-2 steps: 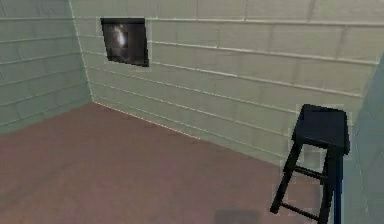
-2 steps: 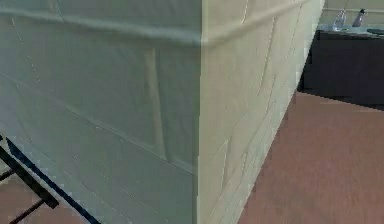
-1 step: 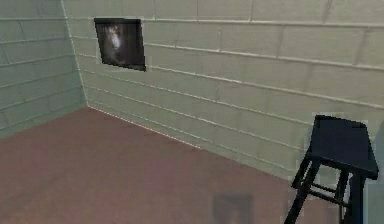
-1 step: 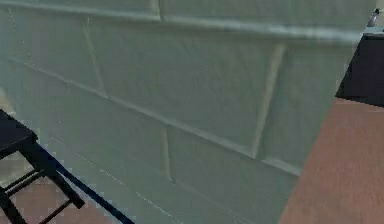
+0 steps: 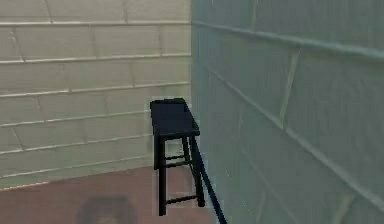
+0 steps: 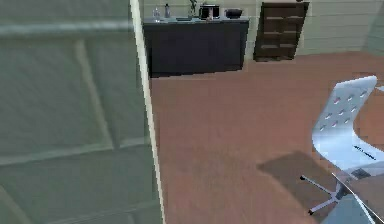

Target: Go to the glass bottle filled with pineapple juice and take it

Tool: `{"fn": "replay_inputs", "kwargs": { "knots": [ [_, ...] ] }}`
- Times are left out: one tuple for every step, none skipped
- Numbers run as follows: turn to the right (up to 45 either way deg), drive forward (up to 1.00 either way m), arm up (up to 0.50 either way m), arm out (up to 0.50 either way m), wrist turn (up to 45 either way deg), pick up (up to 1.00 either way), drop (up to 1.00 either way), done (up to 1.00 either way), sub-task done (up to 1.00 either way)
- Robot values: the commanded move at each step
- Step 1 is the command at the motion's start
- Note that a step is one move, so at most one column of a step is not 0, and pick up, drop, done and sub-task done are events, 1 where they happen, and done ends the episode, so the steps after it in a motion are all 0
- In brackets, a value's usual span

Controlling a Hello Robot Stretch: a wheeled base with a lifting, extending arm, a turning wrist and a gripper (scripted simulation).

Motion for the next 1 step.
{"fn": "replay_inputs", "kwargs": {
  "knots": [
    [45.0, 0.00, 0.00, 0.00, 0.0, 0.00, 0.00, 0.00, 0.00]
  ]
}}
